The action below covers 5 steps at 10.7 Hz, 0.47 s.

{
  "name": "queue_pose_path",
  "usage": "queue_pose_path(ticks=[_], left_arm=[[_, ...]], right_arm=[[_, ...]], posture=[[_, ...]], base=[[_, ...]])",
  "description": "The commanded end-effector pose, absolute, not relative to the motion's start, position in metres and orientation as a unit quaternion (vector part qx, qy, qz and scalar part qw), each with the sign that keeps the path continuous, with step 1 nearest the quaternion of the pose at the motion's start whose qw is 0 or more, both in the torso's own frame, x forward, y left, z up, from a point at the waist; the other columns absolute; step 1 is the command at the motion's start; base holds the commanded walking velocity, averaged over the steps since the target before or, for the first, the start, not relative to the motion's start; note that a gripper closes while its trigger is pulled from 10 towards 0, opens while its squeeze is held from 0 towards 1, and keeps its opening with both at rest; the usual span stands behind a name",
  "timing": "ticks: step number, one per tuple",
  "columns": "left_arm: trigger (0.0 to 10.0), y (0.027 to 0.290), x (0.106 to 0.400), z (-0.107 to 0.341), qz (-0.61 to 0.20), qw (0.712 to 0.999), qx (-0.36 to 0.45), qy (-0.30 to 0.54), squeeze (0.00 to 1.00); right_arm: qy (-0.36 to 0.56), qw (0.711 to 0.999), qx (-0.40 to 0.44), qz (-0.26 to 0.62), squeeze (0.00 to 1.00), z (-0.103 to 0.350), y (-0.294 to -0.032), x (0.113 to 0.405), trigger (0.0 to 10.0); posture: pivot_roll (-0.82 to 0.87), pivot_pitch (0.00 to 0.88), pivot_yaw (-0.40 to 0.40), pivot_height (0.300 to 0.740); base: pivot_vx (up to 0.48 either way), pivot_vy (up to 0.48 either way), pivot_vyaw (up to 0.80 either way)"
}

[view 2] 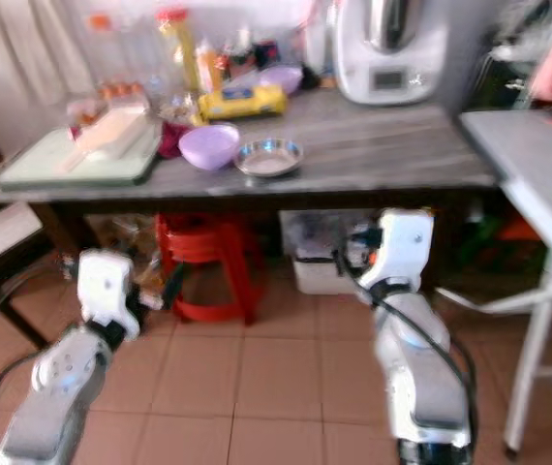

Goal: Setting the table

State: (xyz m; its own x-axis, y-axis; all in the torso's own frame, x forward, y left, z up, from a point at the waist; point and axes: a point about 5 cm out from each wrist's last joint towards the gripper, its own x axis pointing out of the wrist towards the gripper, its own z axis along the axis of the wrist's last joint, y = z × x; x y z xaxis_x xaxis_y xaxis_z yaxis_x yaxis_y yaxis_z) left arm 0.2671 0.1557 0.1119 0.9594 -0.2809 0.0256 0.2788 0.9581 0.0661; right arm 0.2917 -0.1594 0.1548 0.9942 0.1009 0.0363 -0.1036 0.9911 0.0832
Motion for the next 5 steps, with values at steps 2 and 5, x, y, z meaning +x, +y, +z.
queue_pose_path(ticks=[2, 5], left_arm=[[10.0, 0.150, 0.269, 0.118, -0.150, 0.988, 0.020, -0.034, 0.00], [10.0, 0.144, 0.270, 0.119, -0.162, 0.986, 0.020, -0.041, 0.00]], right_arm=[[-0.008, 0.997, 0.045, 0.057, 0.00, 0.155, -0.160, 0.293, 10.0], [-0.009, 0.997, 0.044, 0.061, 0.00, 0.156, -0.160, 0.293, 10.0]], posture=[[-0.04, 0.000, 0.087, 0.740], [-0.04, 0.000, 0.086, 0.740]], base=[[0.000, 0.000, 0.00], [0.000, 0.000, 0.00]])
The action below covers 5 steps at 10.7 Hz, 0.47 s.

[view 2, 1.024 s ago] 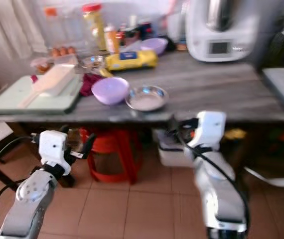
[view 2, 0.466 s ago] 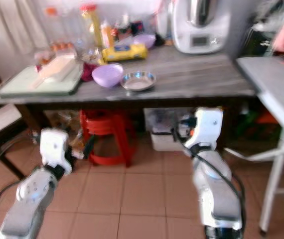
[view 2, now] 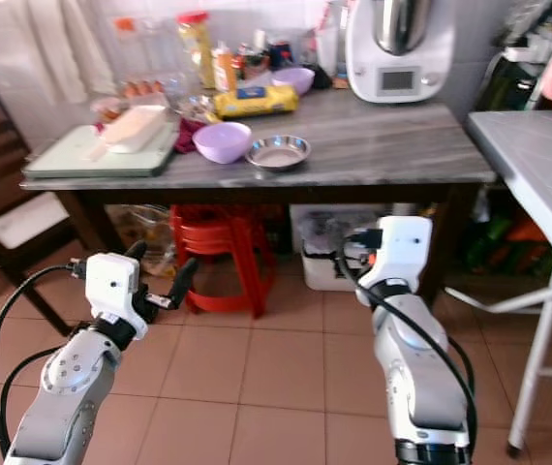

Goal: Setting the table

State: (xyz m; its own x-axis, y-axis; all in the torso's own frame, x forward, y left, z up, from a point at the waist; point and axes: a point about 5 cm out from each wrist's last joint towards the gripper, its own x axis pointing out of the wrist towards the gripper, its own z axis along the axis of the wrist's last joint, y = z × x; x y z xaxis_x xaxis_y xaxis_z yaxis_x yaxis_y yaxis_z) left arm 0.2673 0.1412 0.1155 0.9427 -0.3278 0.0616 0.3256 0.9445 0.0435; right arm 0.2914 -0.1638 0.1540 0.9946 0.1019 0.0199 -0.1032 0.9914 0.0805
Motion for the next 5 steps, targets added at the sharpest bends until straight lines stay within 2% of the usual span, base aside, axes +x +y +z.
queue_pose_path(ticks=[1, 5], left_arm=[[10.0, 0.1433, 0.2707, 0.1191, -0.164, 0.985, 0.020, -0.041, 0.00], [10.0, 0.1414, 0.2713, 0.1187, -0.170, 0.984, 0.017, -0.042, 0.00]], right_arm=[[-0.009, 0.997, 0.043, 0.063, 0.00, 0.1557, -0.1598, 0.2924, 10.0], [-0.018, 0.997, 0.042, 0.058, 0.00, 0.1579, -0.1611, 0.2919, 10.0]], posture=[[-0.04, 0.000, 0.085, 0.740], [-0.04, 0.000, 0.084, 0.740]], base=[[0.000, 0.000, 0.00], [0.000, -0.296, 0.00]])
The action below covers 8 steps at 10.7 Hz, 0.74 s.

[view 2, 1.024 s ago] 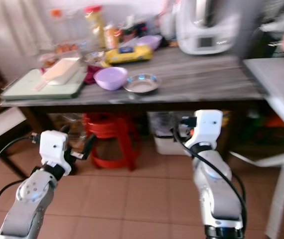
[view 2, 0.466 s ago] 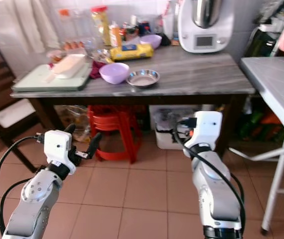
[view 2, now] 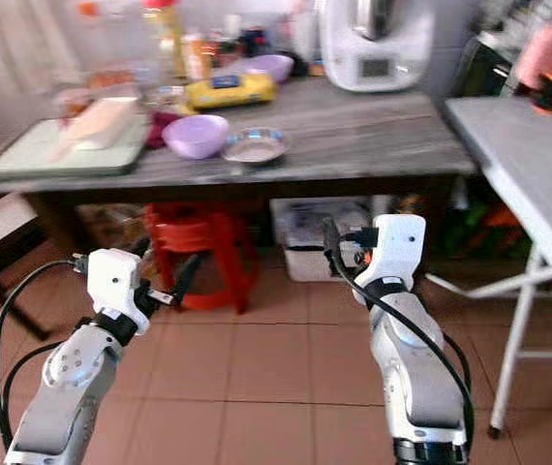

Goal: Setting the table

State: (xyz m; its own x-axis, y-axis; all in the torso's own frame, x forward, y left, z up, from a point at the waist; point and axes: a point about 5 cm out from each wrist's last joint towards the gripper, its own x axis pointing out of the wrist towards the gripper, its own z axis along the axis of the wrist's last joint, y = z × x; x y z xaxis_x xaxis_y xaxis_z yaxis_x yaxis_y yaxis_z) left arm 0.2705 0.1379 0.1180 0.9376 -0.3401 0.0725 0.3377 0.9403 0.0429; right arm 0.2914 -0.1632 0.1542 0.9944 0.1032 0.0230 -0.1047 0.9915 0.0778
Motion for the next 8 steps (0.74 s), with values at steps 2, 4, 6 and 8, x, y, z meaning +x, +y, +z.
queue_pose_path(ticks=[2, 4, 6, 8], left_arm=[[10.0, 0.1417, 0.2710, 0.1182, -0.172, 0.984, 0.018, -0.041, 0.00], [10.0, 0.1428, 0.2707, 0.1175, -0.172, 0.984, 0.018, -0.040, 0.00], [10.0, 0.1424, 0.2701, 0.1169, -0.173, 0.984, 0.019, -0.040, 0.00], [10.0, 0.1432, 0.2692, 0.1159, -0.173, 0.984, 0.021, -0.039, 0.00]], right_arm=[[-0.020, 0.997, 0.045, 0.061, 0.00, 0.1579, -0.1596, 0.2915, 10.0], [-0.016, 0.997, 0.048, 0.061, 0.00, 0.1567, -0.1603, 0.2916, 10.0], [-0.013, 0.997, 0.048, 0.061, 0.00, 0.1554, -0.1603, 0.2917, 10.0], [-0.010, 0.997, 0.050, 0.063, 0.00, 0.1537, -0.1589, 0.2918, 10.0]], posture=[[-0.04, 0.000, 0.084, 0.740], [-0.04, 0.000, 0.083, 0.740], [-0.04, 0.000, 0.083, 0.740], [-0.03, 0.000, 0.082, 0.740]], base=[[0.000, -0.311, 0.00], [0.000, -0.315, 0.00], [0.000, -0.313, 0.00], [0.000, -0.315, 0.00]])
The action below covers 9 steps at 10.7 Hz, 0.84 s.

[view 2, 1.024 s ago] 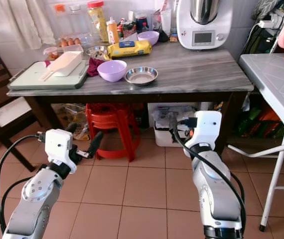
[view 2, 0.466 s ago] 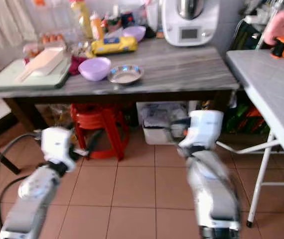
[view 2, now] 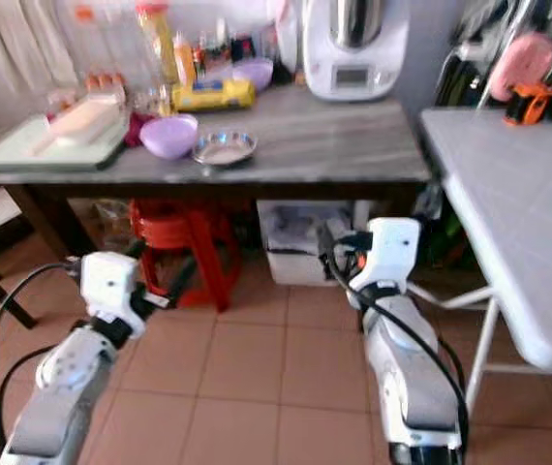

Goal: Setting the table

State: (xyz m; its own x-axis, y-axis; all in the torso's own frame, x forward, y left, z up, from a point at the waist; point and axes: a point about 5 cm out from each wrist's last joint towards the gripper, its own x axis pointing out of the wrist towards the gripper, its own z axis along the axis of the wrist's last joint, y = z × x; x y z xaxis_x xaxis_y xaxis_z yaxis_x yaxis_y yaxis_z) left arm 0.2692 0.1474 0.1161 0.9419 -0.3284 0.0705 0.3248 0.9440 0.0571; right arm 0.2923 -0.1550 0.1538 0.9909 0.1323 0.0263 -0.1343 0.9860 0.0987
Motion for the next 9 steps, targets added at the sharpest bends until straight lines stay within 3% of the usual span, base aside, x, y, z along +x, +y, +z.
queue_pose_path(ticks=[1, 9], left_arm=[[10.0, 0.1437, 0.2690, 0.1160, -0.173, 0.984, 0.021, -0.039, 0.00], [10.0, 0.1430, 0.2685, 0.1155, -0.186, 0.982, 0.024, -0.037, 0.00]], right_arm=[[-0.009, 0.997, 0.049, 0.064, 0.00, 0.1535, -0.1587, 0.2920, 10.0], [-0.007, 0.998, 0.047, 0.049, 0.00, 0.1508, -0.1615, 0.2918, 10.0]], posture=[[-0.03, 0.000, 0.081, 0.740], [-0.04, 0.000, 0.087, 0.740]], base=[[0.000, -0.311, 0.00], [0.000, -0.316, 0.00]])
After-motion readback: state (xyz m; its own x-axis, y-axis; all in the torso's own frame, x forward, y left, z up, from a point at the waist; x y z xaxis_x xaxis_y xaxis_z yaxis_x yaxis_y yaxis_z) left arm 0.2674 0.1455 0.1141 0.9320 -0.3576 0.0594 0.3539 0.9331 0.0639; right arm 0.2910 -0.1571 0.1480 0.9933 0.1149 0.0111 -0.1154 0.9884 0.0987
